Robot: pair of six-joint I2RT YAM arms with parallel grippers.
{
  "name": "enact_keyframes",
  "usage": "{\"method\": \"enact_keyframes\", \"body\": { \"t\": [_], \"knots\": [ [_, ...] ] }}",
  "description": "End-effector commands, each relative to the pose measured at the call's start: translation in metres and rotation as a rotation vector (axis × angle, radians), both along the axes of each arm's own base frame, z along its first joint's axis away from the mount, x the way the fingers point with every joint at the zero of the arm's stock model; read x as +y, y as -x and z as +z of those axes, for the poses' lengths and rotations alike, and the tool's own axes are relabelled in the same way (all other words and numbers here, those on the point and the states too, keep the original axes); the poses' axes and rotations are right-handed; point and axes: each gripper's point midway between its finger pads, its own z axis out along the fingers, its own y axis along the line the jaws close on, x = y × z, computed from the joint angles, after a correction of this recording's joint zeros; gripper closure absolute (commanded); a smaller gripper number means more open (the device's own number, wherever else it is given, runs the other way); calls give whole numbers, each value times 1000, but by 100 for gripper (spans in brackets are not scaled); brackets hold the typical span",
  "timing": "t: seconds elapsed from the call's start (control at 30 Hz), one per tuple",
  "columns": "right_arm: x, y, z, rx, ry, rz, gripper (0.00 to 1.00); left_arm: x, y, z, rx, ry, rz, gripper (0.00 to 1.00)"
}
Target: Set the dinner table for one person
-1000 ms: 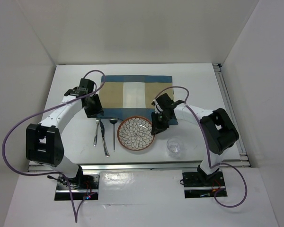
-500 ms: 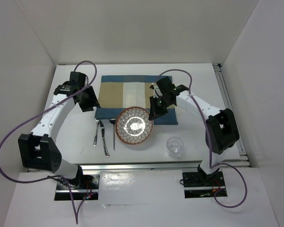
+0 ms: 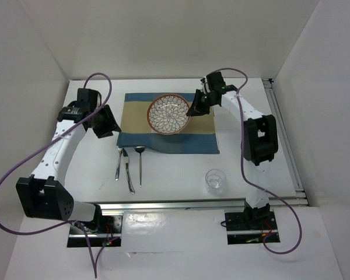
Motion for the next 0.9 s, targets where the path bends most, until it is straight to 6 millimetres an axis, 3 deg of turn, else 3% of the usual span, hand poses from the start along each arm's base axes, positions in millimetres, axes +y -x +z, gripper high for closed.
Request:
{"method": "enact_keyframes", "body": {
  "t": [0.0,0.2,0.23,0.33,0.37,0.53,0.7,0.83,0.87],
  "knots": [
    [33,-27,49,-94,-163,29,100,0,11,-8,29,11,-1,45],
    [29,-42,22,-52,-176,-15,100,4,40,-41,104,6,39,55],
    [28,-41,9,-25,-168,-17,100,3,43,-38,80,14,49,55],
    [29,-38,-2,1,-168,-13,100,-1,52,-48,82,26,42,55],
    [29,-33,-15,32,-169,-7,100,-4,57,-55,105,29,40,54],
    [29,-26,-32,65,-167,-4,100,-9,67,-68,145,29,27,53],
    [27,-26,-35,65,-152,-7,100,-13,72,-73,150,22,19,50],
    [22,-22,-40,85,-123,-16,58,-16,72,-81,160,11,6,48],
    [20,-22,-38,74,-106,-18,36,-16,72,-81,162,17,15,48]
  ]
}}
